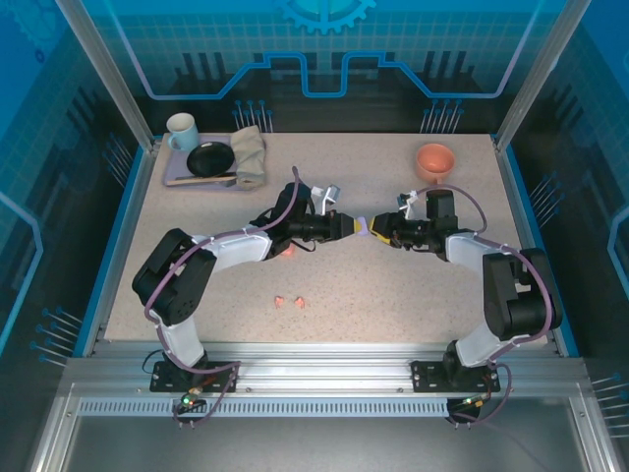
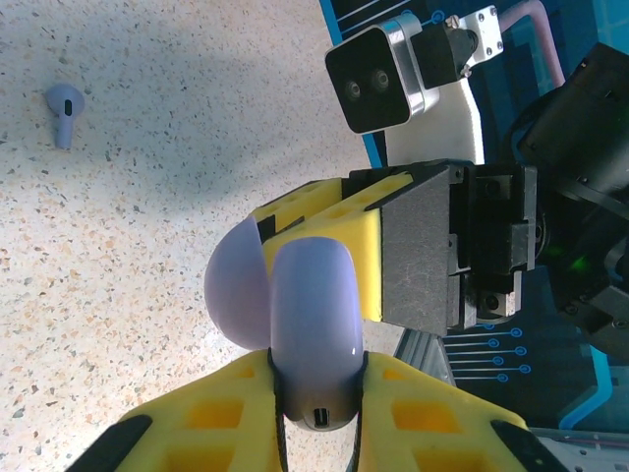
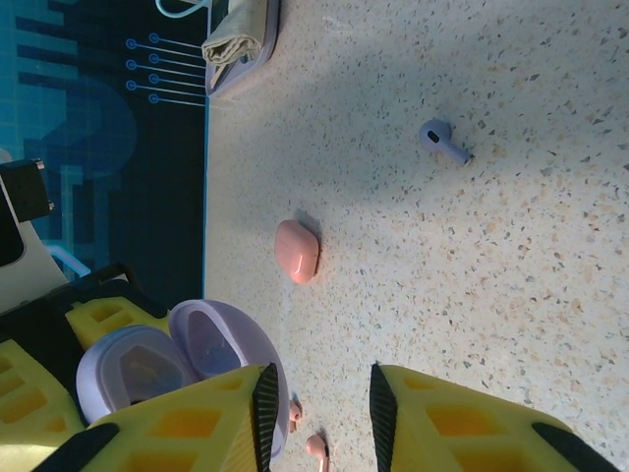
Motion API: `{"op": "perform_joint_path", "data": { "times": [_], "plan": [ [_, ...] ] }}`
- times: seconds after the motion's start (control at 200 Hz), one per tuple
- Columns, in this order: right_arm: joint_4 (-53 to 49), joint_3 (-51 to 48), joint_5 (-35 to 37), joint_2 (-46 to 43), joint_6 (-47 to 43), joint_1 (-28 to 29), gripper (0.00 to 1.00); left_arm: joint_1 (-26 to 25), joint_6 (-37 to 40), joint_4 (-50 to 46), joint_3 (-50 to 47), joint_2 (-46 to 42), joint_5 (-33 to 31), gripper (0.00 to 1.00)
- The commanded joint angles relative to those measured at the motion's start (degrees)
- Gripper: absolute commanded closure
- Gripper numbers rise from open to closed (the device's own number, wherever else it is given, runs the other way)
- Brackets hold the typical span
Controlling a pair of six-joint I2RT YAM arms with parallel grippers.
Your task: Insert the wireless bluetooth earbuds into the charging case
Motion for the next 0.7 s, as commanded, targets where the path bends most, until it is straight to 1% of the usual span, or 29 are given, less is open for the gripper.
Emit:
{"op": "perform_joint_path", "data": {
  "times": [0.0,0.49,0.695],
  "plan": [
    [0.66,1.01,-3.49,-0.03,-0.71,1.45,0.67,-0.28,0.18,2.01,2.17,0.80,2.12,0.81],
    [-2.12,0.55,-4.82,-1.95,-3.40,1.28,0.69,-0.25,0.11,2.09,2.78,1.42,2.37,0.81],
    [-1.50,1.53,-5.36,-0.11,-3.45,1.22,0.74,-0.30,-1.76,4.28,3.04,1.68,4.00,0.81]
  ]
}}
